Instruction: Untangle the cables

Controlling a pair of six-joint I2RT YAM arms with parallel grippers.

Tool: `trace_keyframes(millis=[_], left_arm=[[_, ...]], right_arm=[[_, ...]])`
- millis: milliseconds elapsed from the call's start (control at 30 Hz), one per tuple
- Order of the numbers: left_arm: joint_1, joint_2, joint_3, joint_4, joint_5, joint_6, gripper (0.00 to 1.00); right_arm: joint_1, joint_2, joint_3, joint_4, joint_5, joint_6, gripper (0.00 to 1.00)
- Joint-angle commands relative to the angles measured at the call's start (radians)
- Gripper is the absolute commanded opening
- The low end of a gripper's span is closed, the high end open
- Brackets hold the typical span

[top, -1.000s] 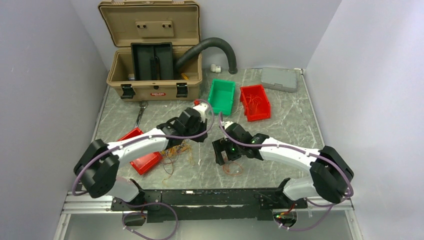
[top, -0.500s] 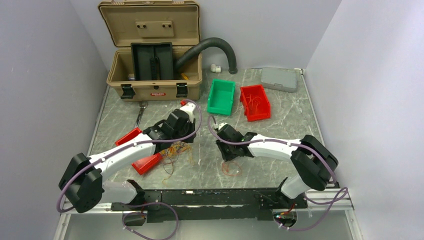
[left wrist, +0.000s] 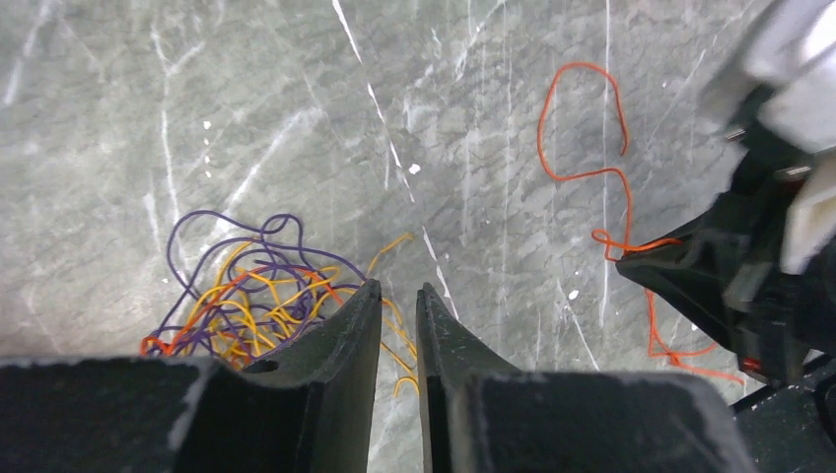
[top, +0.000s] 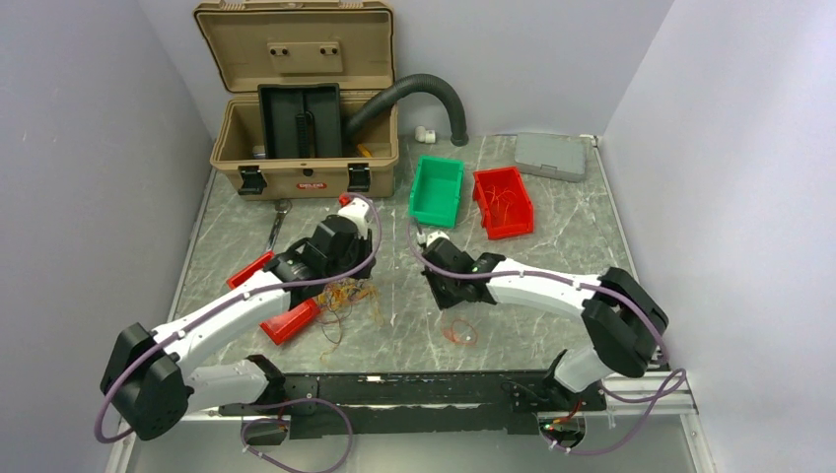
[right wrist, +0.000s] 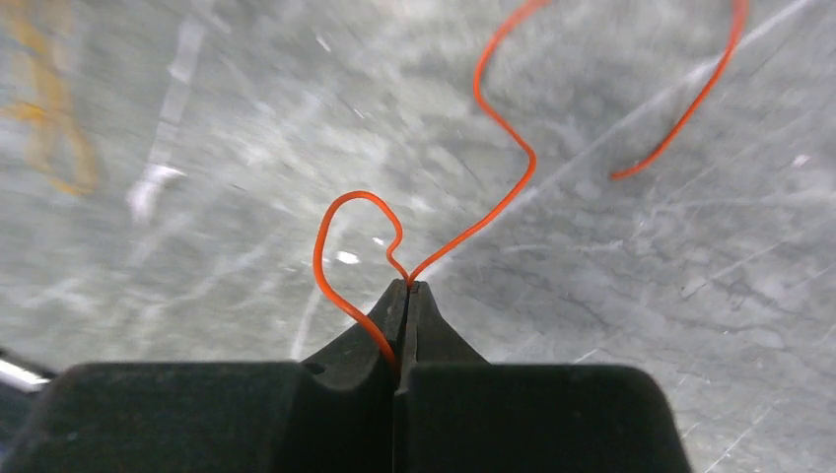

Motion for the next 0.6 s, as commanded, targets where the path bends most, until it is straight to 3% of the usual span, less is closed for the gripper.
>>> trace_keyframes(millis=[0,167,433,567], left_arm=[[0.032,-0.084,-0.008,-0.008,0.004,0.015,0.25],[0.04,-0.134,-0.01,-0.035,0.004,0.015,0.25],[0.04,-0.186,-0.031,-0.047,-0.008,0.009,0.25],[0.04,-0.198,-0.035,-0.049,-0.006,0.008,0.25]], right_arm=[[-0.015,-0.111,0.185,-0.039,-0.005,-0.003,0.0],[-0.119,-0.126,0.355,-0.105,-0.084,-0.052,0.0],[-0.428,-0.11,0.533,-0.096,-0.302,-0.109,0.0],[-0.529,-0.047,0.64,-0.14,-0.272,-0.128,0.0]])
